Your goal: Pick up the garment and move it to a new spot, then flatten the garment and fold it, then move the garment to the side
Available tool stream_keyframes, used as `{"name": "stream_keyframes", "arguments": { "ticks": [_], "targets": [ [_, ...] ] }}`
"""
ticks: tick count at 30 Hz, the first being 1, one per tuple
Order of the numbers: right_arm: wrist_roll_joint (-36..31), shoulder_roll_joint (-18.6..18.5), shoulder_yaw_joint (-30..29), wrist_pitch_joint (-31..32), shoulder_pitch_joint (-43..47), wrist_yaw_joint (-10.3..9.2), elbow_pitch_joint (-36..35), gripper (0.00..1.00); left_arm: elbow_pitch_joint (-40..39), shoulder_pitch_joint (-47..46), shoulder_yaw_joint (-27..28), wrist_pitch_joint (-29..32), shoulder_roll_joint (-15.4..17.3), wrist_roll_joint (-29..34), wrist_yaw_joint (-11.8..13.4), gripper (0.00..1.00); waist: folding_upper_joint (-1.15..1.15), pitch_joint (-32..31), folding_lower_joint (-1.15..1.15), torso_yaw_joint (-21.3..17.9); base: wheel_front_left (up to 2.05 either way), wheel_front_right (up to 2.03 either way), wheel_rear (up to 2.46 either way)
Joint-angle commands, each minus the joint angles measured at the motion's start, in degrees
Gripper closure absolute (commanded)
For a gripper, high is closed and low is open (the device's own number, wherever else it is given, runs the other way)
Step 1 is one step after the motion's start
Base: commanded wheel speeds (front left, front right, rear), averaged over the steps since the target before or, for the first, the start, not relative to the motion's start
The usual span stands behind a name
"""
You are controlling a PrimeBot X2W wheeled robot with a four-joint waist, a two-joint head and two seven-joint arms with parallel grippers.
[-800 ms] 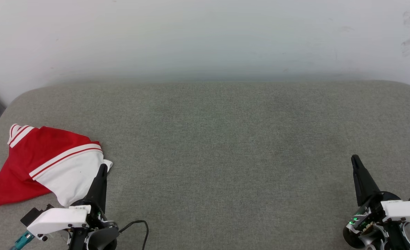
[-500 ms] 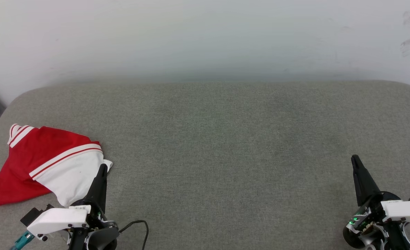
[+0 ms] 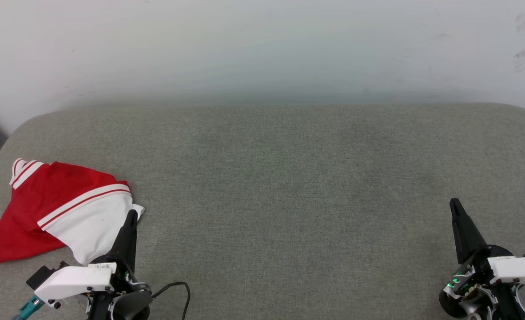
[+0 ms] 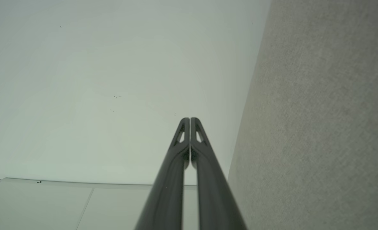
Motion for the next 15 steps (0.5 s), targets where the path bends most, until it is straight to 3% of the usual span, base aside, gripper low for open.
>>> {"name": "stream_keyframes", "arguments": {
  "ticks": [1,14,15],
  "targets": [
    [-0.3,0.2,0.0,0.0,-0.7,-0.04,0.1,1.00,0.0,-0.5,0.0,0.1,-0.1,0.1,-0.2,1.00,0.00,0.0,0.00,0.0,0.00,0.00,0.00],
    [-0.3,0.2,0.0,0.0,-0.7,-0.04,0.1,1.00,0.0,-0.5,0.0,0.1,-0.1,0.1,-0.2,1.00,0.00,0.0,0.00,0.0,0.00,0.00,0.00],
    [0.0,0.0,0.0,0.0,0.0,0.00,0.0,0.00,0.0,0.0,0.0,0.0,0.0,0.0,0.0,0.00,0.00,0.0,0.00,0.0,0.00,0.00,0.00]
  ]
}}
